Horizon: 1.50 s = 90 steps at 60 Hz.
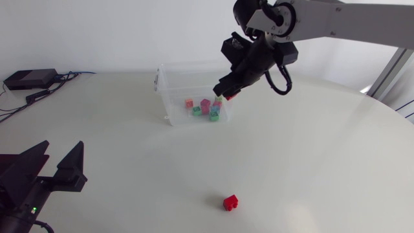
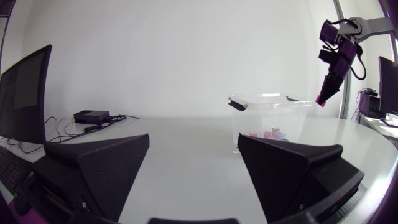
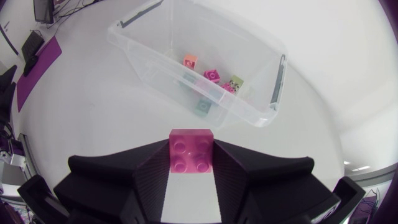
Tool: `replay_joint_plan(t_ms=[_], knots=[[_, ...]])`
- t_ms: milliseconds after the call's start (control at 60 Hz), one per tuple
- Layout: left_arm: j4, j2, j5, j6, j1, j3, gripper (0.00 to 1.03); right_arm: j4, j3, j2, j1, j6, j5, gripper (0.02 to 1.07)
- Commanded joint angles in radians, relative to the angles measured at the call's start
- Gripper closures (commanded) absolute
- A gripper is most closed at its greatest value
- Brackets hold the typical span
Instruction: Place the duplo bricks in the container
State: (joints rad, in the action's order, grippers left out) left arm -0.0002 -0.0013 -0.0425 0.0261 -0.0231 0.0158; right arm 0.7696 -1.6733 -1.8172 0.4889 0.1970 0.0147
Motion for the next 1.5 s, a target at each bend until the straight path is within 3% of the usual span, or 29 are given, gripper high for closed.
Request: replay_joint_plan(t_ms=[0, 450, 500, 583, 667, 833, 1067, 1283, 1483], knots=[[0.002, -0.011, -0.010, -0.003, -0.009, -0.014, 0.04, -0.004, -0.085, -0.045, -0.001, -0.039, 0.002, 0.92], [0.000, -0.011, -0.003, -0.003, -0.014, -0.014, 0.04, -0.165, -0.391, -0.320, -0.024, -0.061, -0.013, 0.89], [0.000, -0.011, -0.002, -0.005, -0.014, -0.014, 0.04, -0.174, -0.422, -0.370, -0.024, -0.057, -0.025, 0.77], [0.000, -0.011, 0.000, -0.005, -0.014, -0.014, 0.04, -0.164, -0.459, -0.406, -0.024, -0.051, -0.039, 0.40], [-0.001, -0.011, 0.000, -0.005, -0.014, -0.014, 0.04, -0.133, -0.459, -0.369, -0.026, -0.050, -0.045, 0.13], [0.000, -0.011, 0.000, -0.005, -0.017, -0.014, 0.04, -0.089, -0.335, -0.185, -0.027, -0.037, -0.041, 0.12], [-0.001, -0.011, 0.000, -0.005, -0.017, -0.014, 0.04, -0.055, 0.017, 0.119, 0.010, -0.033, -0.039, 0.11], [0.000, -0.011, 0.000, -0.003, -0.015, -0.014, 0.04, 0.066, 0.293, 0.202, 0.077, -0.119, -0.032, 0.11], [-0.001, -0.011, 0.000, -0.003, -0.014, -0.014, 0.04, 0.068, 0.442, 0.203, 0.097, -0.240, -0.048, 0.11]])
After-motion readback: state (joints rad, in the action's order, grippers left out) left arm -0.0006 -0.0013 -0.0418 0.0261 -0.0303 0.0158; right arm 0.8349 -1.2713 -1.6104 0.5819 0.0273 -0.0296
